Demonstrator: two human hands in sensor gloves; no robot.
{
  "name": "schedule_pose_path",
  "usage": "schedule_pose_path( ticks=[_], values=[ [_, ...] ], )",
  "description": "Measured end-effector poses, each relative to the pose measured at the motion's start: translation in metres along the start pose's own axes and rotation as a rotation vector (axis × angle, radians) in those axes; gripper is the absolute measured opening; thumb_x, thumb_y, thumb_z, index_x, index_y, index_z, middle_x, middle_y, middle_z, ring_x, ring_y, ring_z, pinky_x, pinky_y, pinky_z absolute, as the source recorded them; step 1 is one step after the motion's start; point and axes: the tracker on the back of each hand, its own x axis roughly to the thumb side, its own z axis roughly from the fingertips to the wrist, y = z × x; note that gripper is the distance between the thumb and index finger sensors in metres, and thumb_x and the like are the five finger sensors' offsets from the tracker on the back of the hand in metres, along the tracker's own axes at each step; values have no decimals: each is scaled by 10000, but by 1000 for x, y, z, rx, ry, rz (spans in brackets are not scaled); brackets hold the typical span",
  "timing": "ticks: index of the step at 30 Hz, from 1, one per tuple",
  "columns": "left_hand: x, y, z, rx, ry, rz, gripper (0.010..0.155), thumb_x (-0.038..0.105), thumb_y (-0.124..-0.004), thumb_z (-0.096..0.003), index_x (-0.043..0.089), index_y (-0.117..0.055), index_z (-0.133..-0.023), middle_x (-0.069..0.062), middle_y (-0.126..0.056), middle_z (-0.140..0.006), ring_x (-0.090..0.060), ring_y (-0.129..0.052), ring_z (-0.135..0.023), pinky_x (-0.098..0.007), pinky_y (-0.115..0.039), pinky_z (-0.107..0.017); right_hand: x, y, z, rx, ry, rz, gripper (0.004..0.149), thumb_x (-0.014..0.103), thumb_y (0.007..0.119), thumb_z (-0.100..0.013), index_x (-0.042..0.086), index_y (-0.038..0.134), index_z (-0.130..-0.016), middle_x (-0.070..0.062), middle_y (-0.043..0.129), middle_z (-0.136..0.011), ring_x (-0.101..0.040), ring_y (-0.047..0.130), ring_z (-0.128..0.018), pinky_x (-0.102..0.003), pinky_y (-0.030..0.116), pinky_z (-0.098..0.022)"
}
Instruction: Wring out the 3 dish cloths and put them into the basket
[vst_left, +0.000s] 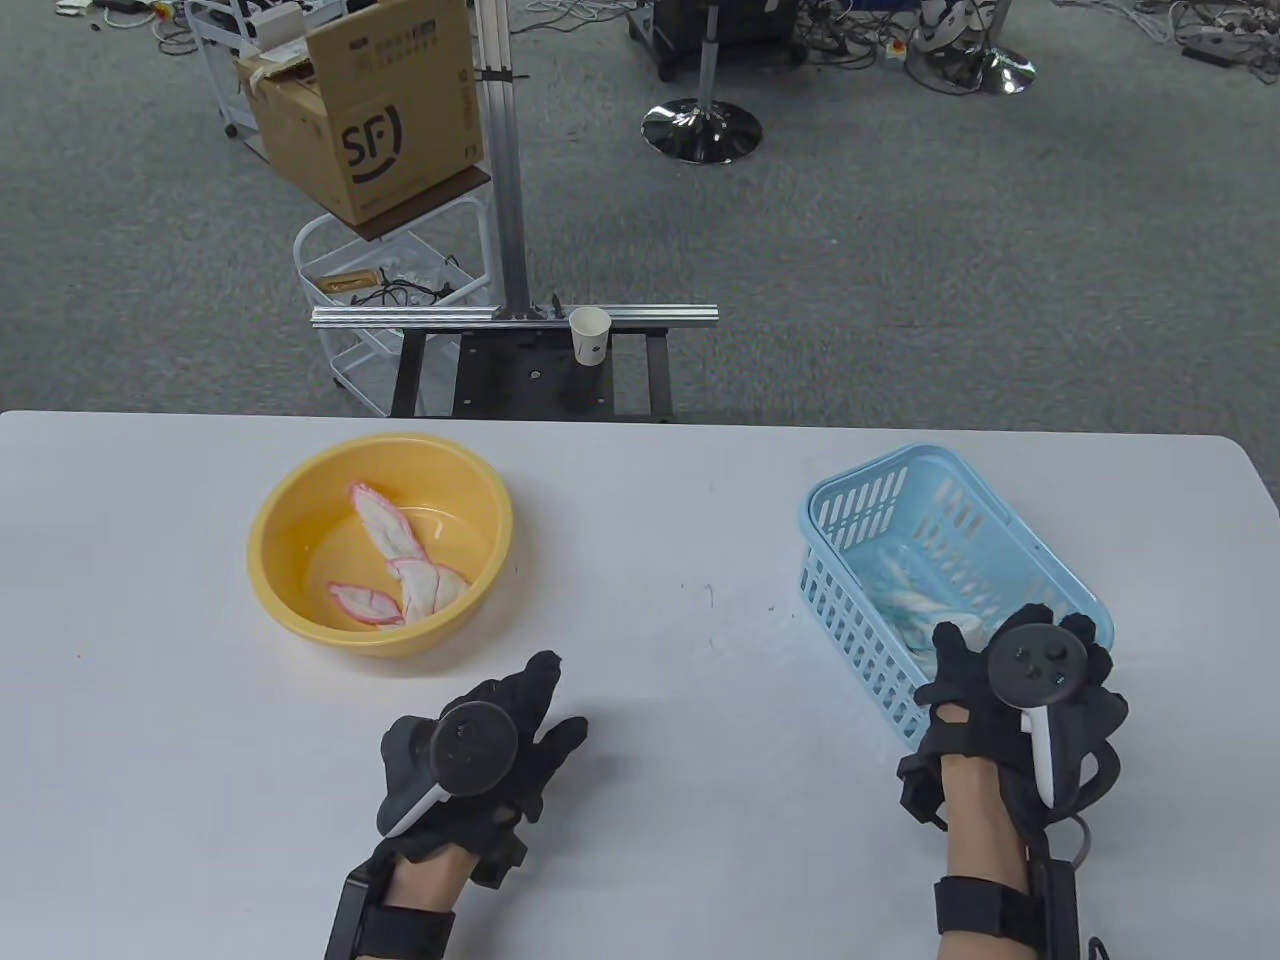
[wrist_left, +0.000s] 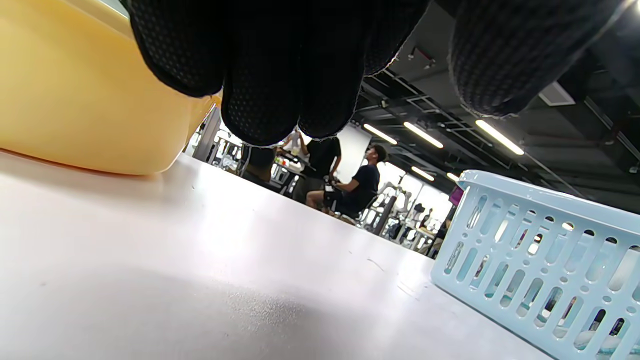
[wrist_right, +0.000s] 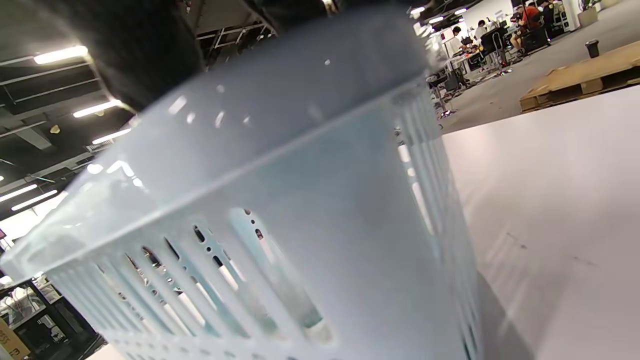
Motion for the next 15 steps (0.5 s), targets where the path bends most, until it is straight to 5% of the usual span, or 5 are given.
schedule_pose_path(
  ticks=[9, 15],
  values=[
    [-1, 1, 0, -12, 22, -21, 768, 604, -842, -423, 275, -582, -1067, 63, -808, -971, -269, -920, -819, -534, -728, -656, 46, -9, 23, -76, -282, -62, 843, 626, 782, -506, 143, 411, -1090, -187, 272, -1157, -490, 277, -1071, -744, 245, -709],
    [-3, 3, 1, -12, 60, -55, 832, 633, -826, -423, 323, -476, -1111, 72, -645, -1091, -278, -765, -986, -567, -635, -727, 87, 17, 60, -110, -560, -34, 856, 656, 744, -510, 137, 386, -1090, -193, 307, -1153, -493, 325, -1064, -744, 301, -701]
  ],
)
